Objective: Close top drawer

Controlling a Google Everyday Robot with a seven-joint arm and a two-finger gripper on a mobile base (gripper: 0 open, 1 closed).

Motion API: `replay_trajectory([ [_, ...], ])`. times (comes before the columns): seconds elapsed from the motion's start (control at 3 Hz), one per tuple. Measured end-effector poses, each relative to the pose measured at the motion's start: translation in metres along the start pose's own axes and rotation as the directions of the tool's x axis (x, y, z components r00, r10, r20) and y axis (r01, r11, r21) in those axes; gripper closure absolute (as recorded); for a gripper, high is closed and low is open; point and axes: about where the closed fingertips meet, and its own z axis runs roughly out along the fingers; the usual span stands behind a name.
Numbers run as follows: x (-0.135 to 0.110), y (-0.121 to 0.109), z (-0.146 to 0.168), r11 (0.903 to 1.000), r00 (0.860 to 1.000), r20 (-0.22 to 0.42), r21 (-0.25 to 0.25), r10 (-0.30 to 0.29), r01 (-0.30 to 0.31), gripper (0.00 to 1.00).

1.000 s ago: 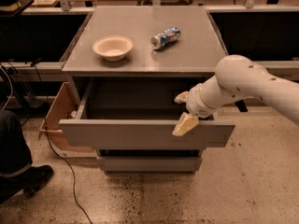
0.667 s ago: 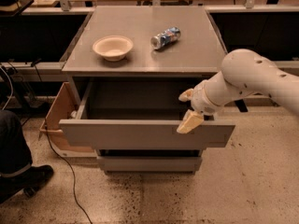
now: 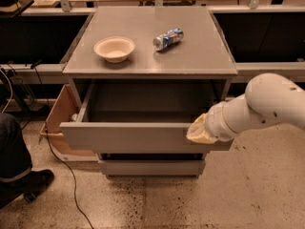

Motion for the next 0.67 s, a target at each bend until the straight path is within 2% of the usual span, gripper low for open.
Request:
replay_trajectory([
  [0.33, 0.0237, 0.0267, 0.0123, 0.9995, 0.998, 0.053, 0.004, 0.030, -0.030, 1.00],
  [0.67, 0.0284, 0.0287, 0.0125, 0.9993, 0.997, 0.063, 0.011, 0.033, -0.034, 1.00],
])
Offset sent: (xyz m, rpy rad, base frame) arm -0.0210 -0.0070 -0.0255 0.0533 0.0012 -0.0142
